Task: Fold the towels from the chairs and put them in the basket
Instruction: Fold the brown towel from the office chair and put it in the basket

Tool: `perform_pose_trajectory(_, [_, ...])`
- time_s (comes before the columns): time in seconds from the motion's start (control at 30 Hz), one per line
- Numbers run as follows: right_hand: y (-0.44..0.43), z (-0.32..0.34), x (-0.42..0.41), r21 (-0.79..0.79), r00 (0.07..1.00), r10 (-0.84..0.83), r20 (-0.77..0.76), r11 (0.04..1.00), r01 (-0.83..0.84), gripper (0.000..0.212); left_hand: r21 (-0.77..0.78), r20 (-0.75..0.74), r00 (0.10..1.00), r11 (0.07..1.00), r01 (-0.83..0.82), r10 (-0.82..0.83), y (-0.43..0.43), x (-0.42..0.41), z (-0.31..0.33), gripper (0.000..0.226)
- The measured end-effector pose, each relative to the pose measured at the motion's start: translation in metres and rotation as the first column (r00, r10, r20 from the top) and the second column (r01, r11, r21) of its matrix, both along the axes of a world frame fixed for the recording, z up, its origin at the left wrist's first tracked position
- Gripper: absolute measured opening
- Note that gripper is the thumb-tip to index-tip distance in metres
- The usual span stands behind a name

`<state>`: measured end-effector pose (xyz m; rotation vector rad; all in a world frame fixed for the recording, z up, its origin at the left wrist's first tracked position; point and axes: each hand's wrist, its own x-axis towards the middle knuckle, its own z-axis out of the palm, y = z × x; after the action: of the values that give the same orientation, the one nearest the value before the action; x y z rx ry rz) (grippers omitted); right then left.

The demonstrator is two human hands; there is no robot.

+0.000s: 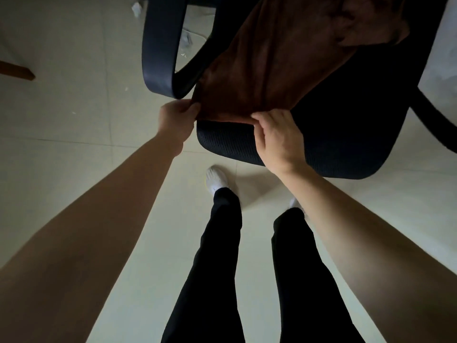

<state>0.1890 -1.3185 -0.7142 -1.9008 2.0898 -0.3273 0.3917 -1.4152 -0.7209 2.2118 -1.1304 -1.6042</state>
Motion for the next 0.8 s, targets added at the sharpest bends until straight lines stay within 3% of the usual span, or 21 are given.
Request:
perform_pose_trajectory(0.1, [0.007, 0.015, -0.016, 0.118, 0.909, -0.385, 0.160, 0.922, 0.369, 0.024, -0.018, 0.003, 0.997, 0.997, 0.080, -0.080, 0.016, -0.010, 0.013, 0.014])
perform_pose_trajectory(0.17, [0.019, 0.019, -0.026, 0.207, 0.860, -0.494, 0.129, 0.861, 0.464, 0.024, -0.046, 0.046, 0.986, 0.985, 0.165, -0.163, 0.029, -0.022, 0.020, 0.018])
perform_pose_trajectory(0.37, [0.060, 0.017, -0.050, 0.239, 0.957, -0.288, -0.035, 0.927, 0.288, 0.024, -0.043, 0.046, 0.987, 0.987, 0.155, -0.153, 0.067, -0.054, 0.017, 0.024])
perform_pose_trajectory(0.47, [0.064, 0.013, -0.061, 0.215, 0.967, -0.252, -0.037, 0.943, 0.254, 0.023, -0.053, 0.060, 0.993, 0.994, 0.100, -0.097, 0.081, -0.059, 0.011, 0.023])
perform_pose_trajectory(0.6, [0.075, 0.016, -0.068, 0.207, 0.996, -0.088, -0.013, 0.974, 0.089, 0.015, -0.072, 0.101, 0.995, 0.997, 0.028, -0.020, 0.086, -0.058, 0.018, 0.024])
perform_pose_trajectory(0.8, [0.087, 0.090, -0.094, 0.123, 0.977, -0.211, -0.039, 0.969, 0.214, 0.020, -0.146, -0.017, 1.000, 0.989, -0.021, 0.019, 0.075, -0.079, 0.112, 0.032])
